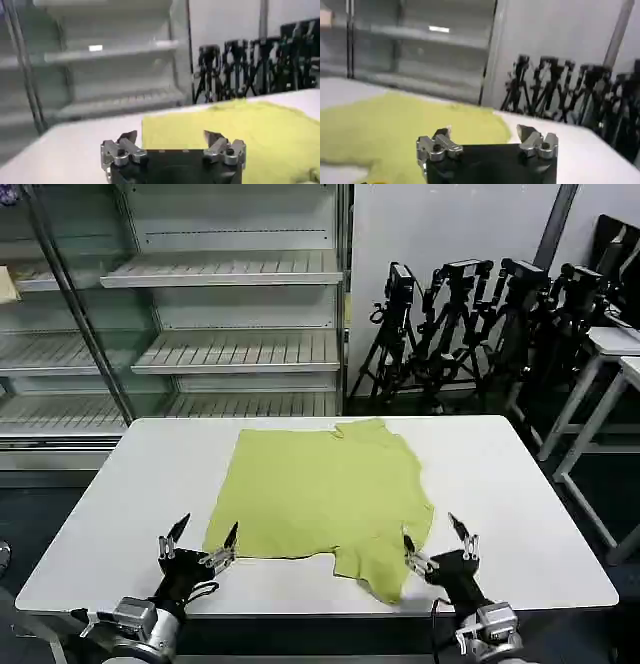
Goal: Fold and organize the clothes.
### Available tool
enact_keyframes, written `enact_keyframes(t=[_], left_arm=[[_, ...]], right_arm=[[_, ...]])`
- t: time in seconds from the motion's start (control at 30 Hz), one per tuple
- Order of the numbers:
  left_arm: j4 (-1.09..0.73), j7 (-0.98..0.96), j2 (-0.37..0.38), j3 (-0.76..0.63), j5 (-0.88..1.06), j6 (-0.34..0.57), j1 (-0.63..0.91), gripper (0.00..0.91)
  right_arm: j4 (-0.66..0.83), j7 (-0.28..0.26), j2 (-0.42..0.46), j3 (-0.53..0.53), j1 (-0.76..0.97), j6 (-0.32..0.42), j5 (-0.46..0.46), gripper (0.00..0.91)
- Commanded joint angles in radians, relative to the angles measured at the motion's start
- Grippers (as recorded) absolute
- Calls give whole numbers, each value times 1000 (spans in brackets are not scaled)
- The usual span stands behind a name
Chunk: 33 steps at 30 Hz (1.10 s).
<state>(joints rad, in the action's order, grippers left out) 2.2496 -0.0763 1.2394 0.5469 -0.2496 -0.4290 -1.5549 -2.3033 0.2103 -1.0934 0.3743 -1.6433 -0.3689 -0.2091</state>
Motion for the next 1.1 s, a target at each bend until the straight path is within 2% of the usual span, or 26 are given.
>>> enact_keyframes(t=[0.03, 0.33, 0.8, 0.83, 0.87, 0.9, 0.93, 0.97, 1.1], left_arm=[[-82, -120, -7, 18, -92, -151, 20, 907], [-168, -114, -35, 49, -104, -150, 44, 907], [-152, -95, -33, 37, -107, -150, 42, 907], [-148, -88, -30, 36, -107, -149, 40, 907], [-145, -85, -29, 35, -107, -149, 39, 615], [-145, -79, -28, 35, -108, -149, 39, 383], [-146, -76, -27, 34, -110, -149, 40, 40], [-147, -74, -27, 34, -111, -149, 42, 10], [-140, -66, -25, 30, -112, -149, 41, 10]], right_arm=[[-45, 33, -9, -53, -92, -88, 21, 907], [5, 61, -20, -93, -63, -69, 24, 907], [47, 81, -47, -148, -15, -90, -5, 907], [48, 79, -51, -152, -13, -92, -8, 645], [50, 79, -51, -155, -11, -92, -11, 423], [52, 79, -52, -156, -9, -91, -12, 191], [56, 78, -50, -157, -6, -91, -14, 0], [57, 78, -49, -158, -5, -92, -19, 0], [57, 81, -46, -156, 0, -106, -39, 0]])
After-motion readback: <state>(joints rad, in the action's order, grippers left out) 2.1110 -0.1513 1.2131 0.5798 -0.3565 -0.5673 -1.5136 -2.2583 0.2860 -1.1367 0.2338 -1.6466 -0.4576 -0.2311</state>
